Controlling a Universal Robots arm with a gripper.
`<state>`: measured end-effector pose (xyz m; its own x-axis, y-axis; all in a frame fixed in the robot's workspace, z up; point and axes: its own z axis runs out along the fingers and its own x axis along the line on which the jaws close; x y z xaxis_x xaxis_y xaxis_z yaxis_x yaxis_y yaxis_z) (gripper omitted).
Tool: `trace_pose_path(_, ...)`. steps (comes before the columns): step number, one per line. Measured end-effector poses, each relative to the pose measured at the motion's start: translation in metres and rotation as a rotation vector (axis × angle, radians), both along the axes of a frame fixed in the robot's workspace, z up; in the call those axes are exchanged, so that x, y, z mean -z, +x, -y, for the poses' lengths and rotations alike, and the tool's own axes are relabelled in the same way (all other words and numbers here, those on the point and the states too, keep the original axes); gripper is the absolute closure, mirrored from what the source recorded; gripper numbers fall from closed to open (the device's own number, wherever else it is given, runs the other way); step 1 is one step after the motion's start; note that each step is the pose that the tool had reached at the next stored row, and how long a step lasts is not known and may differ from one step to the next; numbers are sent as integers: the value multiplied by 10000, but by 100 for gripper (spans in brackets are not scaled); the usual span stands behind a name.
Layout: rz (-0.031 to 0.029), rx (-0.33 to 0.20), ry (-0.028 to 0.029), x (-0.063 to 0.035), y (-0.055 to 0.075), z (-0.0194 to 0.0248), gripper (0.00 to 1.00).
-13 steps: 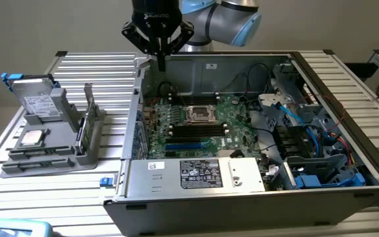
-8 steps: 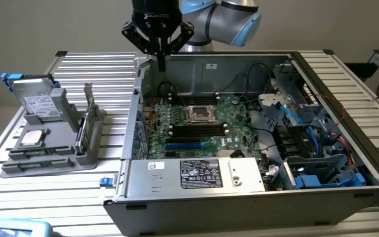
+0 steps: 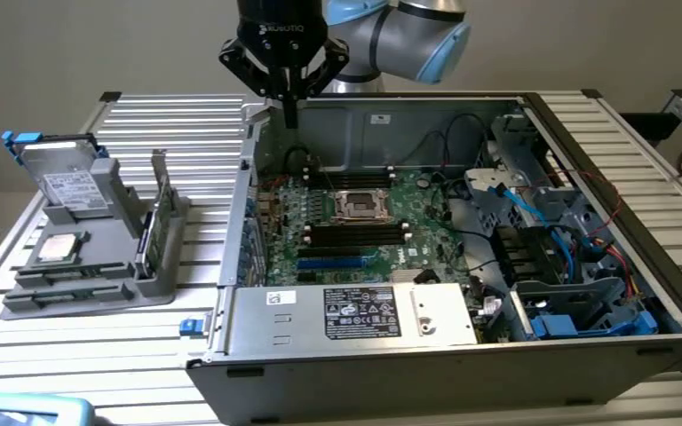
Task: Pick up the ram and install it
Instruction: 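Reach for the ram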
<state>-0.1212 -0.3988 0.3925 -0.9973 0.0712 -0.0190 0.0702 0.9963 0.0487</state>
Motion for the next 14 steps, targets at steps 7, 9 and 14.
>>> trace_pose_path(7, 16, 0, 1, 0, -55, 15, 89)
trace_pose_path(9, 33, 1, 0, 0, -103, 30, 89)
trace_pose_path(14, 172, 0, 21, -1, -196, 101, 89)
